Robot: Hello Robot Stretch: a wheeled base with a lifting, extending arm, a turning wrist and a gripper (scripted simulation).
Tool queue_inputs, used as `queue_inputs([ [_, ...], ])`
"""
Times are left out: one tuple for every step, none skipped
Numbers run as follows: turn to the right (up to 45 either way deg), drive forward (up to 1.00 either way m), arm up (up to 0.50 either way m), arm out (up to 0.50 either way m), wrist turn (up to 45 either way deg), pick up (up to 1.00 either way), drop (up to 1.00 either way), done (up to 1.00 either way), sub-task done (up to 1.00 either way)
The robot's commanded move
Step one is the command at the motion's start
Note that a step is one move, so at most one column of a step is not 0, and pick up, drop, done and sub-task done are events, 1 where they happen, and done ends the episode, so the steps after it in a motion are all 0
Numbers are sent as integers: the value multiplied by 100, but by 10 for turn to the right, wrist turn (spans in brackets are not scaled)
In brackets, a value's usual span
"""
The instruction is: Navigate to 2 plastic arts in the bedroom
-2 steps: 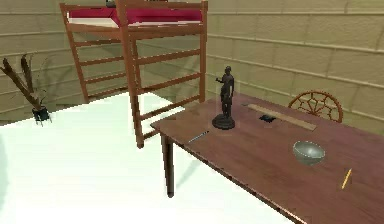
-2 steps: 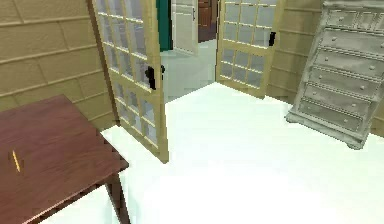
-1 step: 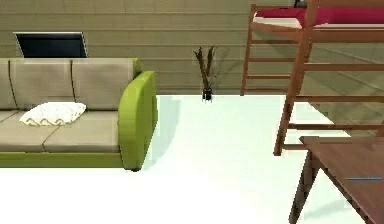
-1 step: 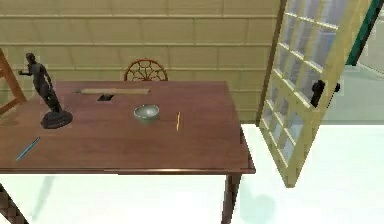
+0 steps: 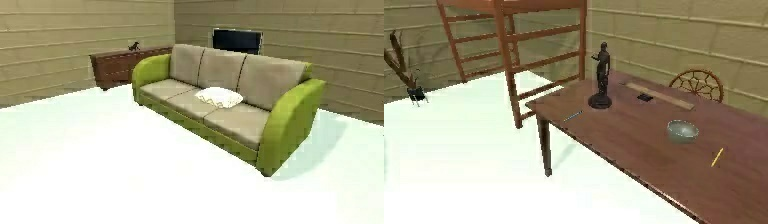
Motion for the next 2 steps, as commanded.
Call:
queue_inputs([
  [-300,0,0,0,0,0,0,0,0],
  [0,100,0,0,0,0,0,0,0],
])
